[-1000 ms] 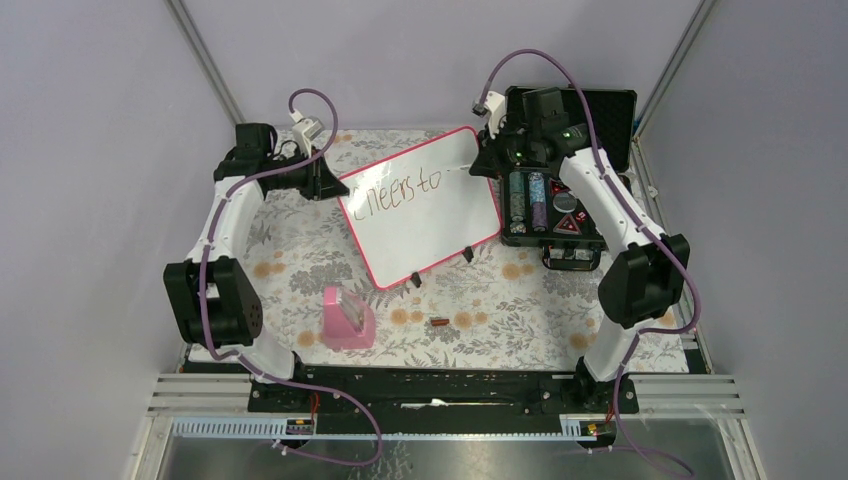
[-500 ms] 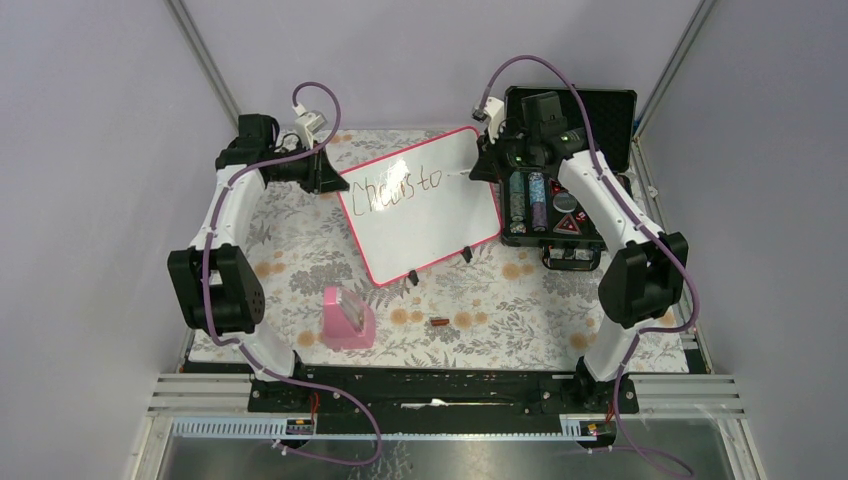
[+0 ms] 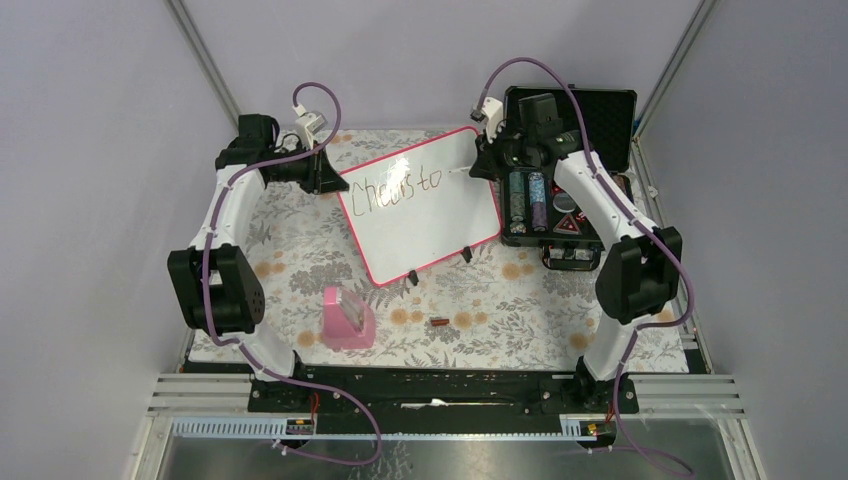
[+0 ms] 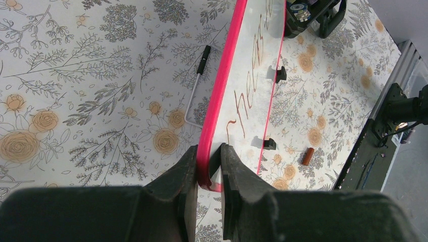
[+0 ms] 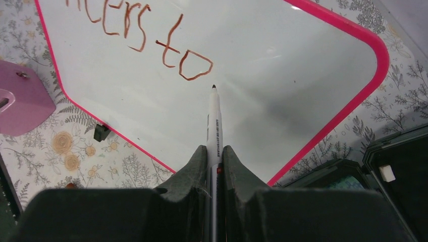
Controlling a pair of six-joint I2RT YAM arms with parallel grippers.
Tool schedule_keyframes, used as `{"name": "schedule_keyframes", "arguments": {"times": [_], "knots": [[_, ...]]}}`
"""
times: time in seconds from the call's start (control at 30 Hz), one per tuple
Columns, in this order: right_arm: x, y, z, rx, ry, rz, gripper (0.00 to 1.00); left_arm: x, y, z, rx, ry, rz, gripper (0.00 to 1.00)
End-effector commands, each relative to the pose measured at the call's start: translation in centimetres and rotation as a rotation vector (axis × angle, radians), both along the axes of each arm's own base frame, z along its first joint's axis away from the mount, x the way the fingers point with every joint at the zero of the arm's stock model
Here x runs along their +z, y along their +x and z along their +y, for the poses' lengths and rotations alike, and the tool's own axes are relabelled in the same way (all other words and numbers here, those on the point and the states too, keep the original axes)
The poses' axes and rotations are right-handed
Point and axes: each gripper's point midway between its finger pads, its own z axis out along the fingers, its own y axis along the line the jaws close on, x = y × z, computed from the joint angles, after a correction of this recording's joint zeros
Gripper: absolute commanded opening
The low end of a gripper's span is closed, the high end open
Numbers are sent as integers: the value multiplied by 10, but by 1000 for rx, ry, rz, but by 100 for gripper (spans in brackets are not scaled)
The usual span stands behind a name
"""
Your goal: Write a sentence on the whiteboard
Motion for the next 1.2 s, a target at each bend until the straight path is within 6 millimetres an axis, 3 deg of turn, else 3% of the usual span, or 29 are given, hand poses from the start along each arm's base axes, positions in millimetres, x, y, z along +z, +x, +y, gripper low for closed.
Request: {"name": "schedule_keyframes", "arguments": {"times": [0.0, 0.17, 0.37, 0.47, 0.53, 0.7, 1.0, 1.17], "knots": [[10, 17, 1, -23, 11, -49, 0, -3, 21, 10, 3, 119, -120, 0], [13, 7, 6, 8, 38, -25, 0, -5, 20, 11, 4, 122, -116, 0], [17, -40, 23, 103, 71, 46, 0, -4, 19, 11, 7, 119, -116, 1], [4, -59, 37, 141, 62, 86, 0, 1, 17, 10, 5, 100, -117, 18], [1, -63, 45, 147, 59, 82, 0, 5, 15, 7, 3, 65, -105, 36], [1, -79, 75, 182, 88, 87, 0, 15, -2, 2, -25, -39, -66, 48], [-21, -116, 132, 229, 64, 14, 0, 2, -19, 8, -10, -135, 9, 50], [-35, -125, 151, 232, 47, -7, 0, 3, -21, 4, -25, -166, 13, 47]]}}
